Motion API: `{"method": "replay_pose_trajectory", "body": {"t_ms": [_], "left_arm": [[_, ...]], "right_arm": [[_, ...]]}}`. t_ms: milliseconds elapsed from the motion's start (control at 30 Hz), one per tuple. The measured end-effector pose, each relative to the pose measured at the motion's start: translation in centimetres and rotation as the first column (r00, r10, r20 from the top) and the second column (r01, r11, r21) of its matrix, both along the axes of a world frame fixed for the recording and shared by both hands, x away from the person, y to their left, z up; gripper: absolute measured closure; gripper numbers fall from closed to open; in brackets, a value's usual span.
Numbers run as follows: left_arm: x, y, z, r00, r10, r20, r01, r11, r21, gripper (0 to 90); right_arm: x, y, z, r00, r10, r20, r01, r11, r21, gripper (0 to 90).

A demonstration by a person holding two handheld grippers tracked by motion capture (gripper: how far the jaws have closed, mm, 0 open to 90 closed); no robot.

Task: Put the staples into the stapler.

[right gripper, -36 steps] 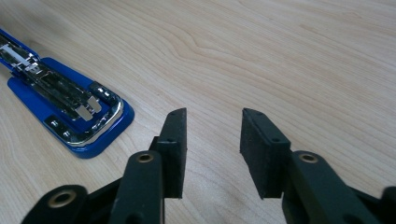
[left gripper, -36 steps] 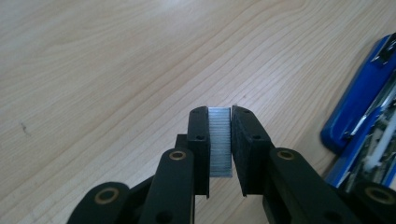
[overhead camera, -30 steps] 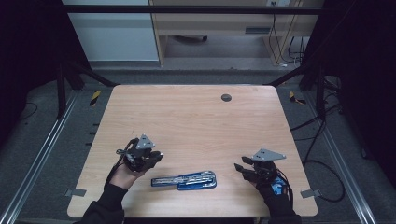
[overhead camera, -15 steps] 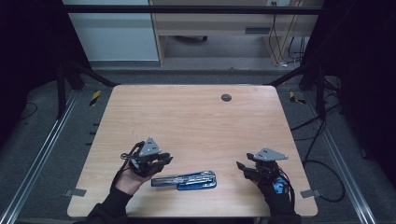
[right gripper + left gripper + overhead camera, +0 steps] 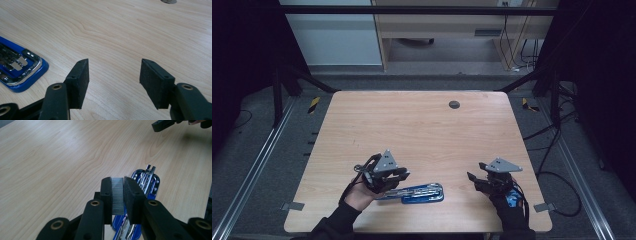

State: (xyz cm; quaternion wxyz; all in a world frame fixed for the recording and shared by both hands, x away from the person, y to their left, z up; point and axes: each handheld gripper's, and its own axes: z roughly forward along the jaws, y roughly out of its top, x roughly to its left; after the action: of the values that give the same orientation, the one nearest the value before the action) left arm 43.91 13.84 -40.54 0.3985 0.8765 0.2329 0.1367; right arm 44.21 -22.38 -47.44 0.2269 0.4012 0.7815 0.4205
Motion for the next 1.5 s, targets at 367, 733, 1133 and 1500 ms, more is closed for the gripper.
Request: {"method": "replay_pose_trajectory", "body": {"t_ms": [367,733,1133,1500], "left_arm": [[0.1,-2.3,0.7,0.9956,-0.093,0.014,0.093,0.9952,0.03,77.3],[0.7,-4.4,1.2,0.9845,-0.175,0.009,0.174,0.9825,0.066,77.3],[1.0,-6.2,0.9,0.9757,-0.219,-0.001,0.218,0.972,0.087,77.3],[1.4,-7.2,-0.4,0.969,-0.244,-0.038,0.247,0.9622,0.115,77.3]], "right_arm": [[0.0,-0.4,0.0,0.9999,-0.012,0.009,0.012,1.0,-0.006,41.2],[0.1,-0.6,0.1,0.9997,-0.025,0.002,0.025,1.0,0.001,42.0],[0.1,-0.7,0.1,0.9998,-0.021,0.002,0.021,1.0,0.006,43.1],[0.1,-0.7,0.1,0.9998,-0.02,-0.005,0.02,1.0,0.005,44.3]]}}
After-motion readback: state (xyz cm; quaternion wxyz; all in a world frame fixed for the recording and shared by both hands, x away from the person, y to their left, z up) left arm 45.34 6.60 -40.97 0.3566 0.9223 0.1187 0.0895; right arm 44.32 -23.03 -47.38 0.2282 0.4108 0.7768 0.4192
